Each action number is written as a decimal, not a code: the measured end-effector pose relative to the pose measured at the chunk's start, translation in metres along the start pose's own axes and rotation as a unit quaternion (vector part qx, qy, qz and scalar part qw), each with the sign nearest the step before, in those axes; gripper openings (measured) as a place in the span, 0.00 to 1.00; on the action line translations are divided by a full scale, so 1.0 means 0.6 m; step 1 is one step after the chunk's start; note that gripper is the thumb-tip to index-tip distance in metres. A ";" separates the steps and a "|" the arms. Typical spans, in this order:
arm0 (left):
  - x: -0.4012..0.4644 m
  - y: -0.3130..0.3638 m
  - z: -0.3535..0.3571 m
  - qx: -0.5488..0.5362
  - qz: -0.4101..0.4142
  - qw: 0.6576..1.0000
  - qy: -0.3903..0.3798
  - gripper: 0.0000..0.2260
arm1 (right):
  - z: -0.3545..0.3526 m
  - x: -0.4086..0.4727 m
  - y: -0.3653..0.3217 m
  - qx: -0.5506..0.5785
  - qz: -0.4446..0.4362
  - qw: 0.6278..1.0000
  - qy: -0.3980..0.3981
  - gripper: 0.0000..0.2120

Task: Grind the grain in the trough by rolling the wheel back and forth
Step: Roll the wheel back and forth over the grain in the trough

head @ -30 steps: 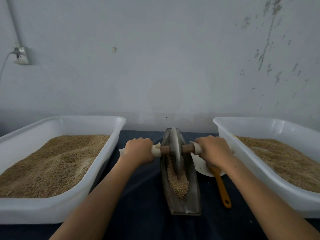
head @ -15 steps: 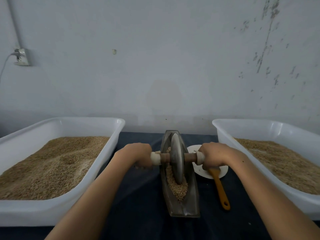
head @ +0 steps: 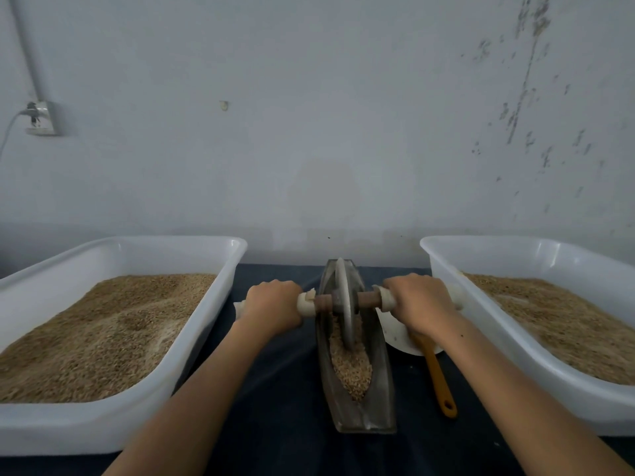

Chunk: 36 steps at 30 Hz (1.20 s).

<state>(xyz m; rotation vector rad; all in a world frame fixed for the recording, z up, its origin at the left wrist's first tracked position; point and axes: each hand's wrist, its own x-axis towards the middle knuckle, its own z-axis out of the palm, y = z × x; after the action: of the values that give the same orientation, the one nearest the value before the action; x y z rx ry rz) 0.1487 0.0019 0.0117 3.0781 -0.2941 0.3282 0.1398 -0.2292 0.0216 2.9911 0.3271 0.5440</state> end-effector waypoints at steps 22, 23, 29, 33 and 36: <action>0.004 0.007 -0.010 0.045 0.008 0.999 -0.009 0.07 | -0.004 0.003 0.010 0.016 0.005 0.997 -0.076 0.04; 0.004 0.008 -0.008 0.048 0.005 0.999 0.006 0.06 | 0.001 0.002 0.009 0.023 0.003 0.999 -0.045 0.04; 0.004 0.006 -0.008 0.031 0.003 0.999 -0.012 0.07 | 0.000 0.002 0.009 0.016 -0.002 0.999 -0.050 0.03; 0.003 0.002 -0.018 0.005 0.009 0.996 -0.090 0.12 | -0.017 0.007 0.009 0.000 0.002 0.990 -0.143 0.05; 0.004 -0.003 -0.023 -0.017 0.008 0.987 -0.157 0.13 | -0.031 0.009 0.010 0.012 0.003 0.976 -0.217 0.08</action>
<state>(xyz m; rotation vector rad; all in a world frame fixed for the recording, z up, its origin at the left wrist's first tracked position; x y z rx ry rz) 0.1486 0.0039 0.0259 3.0860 -0.3289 -0.1647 0.1390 -0.2329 0.0415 3.0210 0.2873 -0.1205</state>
